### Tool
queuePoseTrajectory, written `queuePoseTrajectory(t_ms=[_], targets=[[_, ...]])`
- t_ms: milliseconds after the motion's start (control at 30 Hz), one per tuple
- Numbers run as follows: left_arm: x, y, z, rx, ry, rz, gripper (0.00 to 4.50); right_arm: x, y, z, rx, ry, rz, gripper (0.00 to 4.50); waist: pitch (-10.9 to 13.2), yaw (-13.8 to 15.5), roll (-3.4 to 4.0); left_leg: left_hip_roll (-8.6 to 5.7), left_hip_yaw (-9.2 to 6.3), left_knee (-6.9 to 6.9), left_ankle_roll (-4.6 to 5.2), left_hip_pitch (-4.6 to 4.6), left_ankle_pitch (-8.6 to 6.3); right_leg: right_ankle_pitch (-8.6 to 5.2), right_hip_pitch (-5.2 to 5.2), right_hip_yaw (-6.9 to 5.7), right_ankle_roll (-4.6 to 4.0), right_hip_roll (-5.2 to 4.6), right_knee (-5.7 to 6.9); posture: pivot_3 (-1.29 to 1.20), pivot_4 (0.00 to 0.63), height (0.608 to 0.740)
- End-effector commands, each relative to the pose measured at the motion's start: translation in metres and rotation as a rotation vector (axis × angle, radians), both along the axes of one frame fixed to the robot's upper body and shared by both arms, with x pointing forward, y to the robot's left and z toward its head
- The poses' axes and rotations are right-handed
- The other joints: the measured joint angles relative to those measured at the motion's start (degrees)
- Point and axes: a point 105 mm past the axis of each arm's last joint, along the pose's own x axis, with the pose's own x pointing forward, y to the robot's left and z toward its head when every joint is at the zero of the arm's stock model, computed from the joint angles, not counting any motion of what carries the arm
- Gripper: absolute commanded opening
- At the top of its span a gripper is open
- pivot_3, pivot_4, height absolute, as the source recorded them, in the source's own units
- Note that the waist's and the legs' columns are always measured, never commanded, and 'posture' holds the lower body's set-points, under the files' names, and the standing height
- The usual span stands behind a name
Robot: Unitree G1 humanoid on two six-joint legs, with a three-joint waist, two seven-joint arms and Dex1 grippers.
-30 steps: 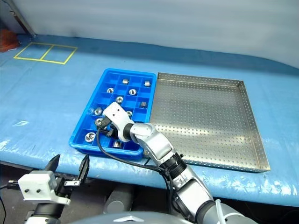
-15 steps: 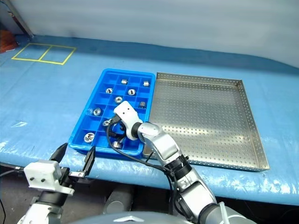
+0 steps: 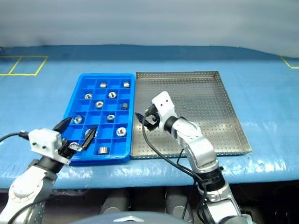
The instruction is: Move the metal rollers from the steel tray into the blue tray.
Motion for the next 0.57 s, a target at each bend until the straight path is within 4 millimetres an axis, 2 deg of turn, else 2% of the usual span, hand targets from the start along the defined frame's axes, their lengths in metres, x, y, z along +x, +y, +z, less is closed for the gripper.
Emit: queuePoseTrajectory(t_ms=[33, 300, 567], targets=[[0.012, -0.005, 0.003, 0.006, -0.007, -0.035, 4.5, -0.008, -0.012, 0.014, 0.029, -0.052, -0.039, 4.29, 0.0, -1.2, 0.01, -0.01, -0.01, 0.01, 0.0, 0.01, 0.0, 0.01, 0.02, 0.0, 0.01, -0.01, 0.03, -0.08, 0.15, 0.74], [0.03, -0.017, 0.001, -0.011, -0.007, -0.042, 4.5, -0.021, -0.037, -0.007, -0.026, -0.02, -0.118, 4.29, 0.0, -4.3, -0.01, -0.02, -0.07, 0.09, 0.01, 0.07, 0.0, 0.2, 0.12, 0.04, 0.33, 0.02, 0.09, -0.1, 0.15, 0.74], [0.028, -0.026, -0.008, -0.037, 0.019, -0.036, 4.5, -0.022, -0.047, -0.021, -0.049, 0.007, -0.187, 4.29, 0.0, -5.0, -0.01, -0.03, -0.09, 0.16, 0.01, 0.27, 0.01, 0.17, 0.35, 0.07, 0.27, 0.04, 0.1, -0.08, 0.15, 0.74]])
